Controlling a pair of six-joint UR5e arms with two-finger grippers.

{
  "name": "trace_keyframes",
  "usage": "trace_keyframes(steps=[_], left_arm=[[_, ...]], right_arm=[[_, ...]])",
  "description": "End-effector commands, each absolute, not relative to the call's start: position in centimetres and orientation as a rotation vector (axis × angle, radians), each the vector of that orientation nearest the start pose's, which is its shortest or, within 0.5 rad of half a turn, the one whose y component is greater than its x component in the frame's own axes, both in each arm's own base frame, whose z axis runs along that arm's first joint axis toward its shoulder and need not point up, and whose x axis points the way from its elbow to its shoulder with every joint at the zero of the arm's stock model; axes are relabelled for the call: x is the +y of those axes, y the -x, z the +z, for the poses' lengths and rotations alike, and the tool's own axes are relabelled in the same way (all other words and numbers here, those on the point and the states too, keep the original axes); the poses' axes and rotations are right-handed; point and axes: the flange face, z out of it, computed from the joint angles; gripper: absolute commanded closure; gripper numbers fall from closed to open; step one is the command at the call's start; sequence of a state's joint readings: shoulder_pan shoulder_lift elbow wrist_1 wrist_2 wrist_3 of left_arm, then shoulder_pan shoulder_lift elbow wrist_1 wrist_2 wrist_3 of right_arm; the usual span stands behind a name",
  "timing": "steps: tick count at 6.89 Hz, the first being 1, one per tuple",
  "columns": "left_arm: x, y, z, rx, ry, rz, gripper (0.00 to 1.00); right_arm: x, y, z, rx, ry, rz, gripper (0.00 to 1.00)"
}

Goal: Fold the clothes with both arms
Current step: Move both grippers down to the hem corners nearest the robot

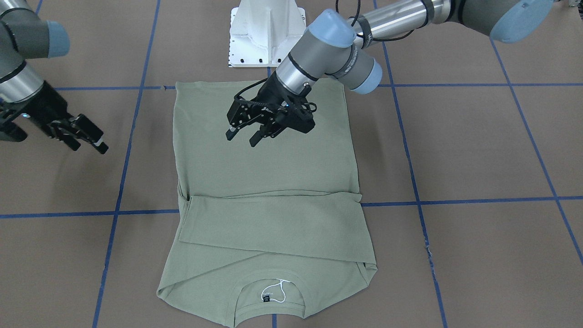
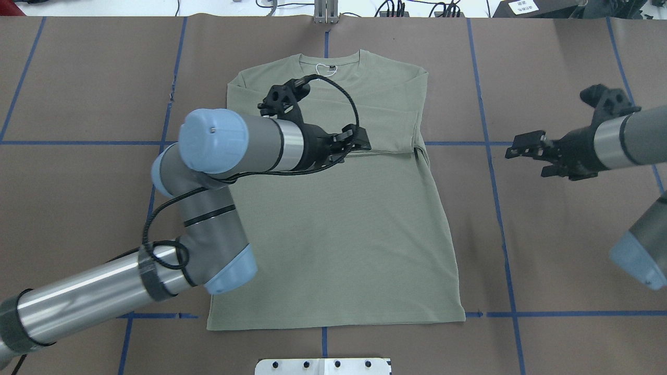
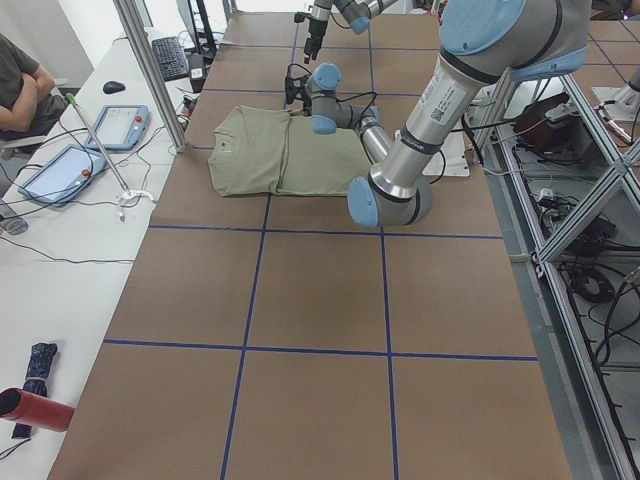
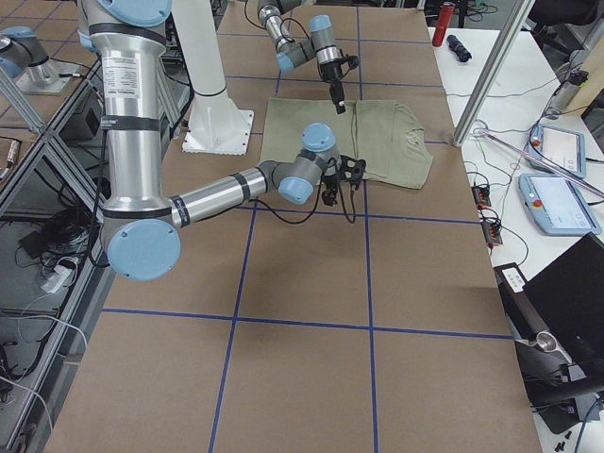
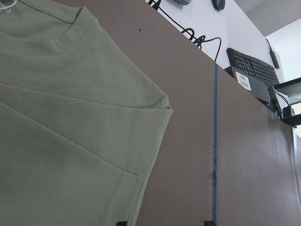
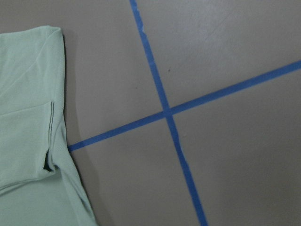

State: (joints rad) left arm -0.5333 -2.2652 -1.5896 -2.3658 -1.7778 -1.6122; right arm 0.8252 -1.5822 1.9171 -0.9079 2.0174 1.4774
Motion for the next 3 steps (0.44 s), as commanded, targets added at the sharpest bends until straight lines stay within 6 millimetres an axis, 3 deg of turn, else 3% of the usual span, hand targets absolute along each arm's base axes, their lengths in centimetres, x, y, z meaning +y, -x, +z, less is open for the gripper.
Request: trace_keyframes(steps=[1,3], left_arm=[[-40.3,-46.8,18.1,1.469,-0.17,-0.272,0.3],[-39.1,-45.4,21.1,1.436,-0.153,-0.278,0.29]], right_arm=[[-34.4,32.4,39.5,-1.088,-0.033,0.508,0.0],[-27.3,37.6,39.5,-1.072,-0.045,0.554,0.01]])
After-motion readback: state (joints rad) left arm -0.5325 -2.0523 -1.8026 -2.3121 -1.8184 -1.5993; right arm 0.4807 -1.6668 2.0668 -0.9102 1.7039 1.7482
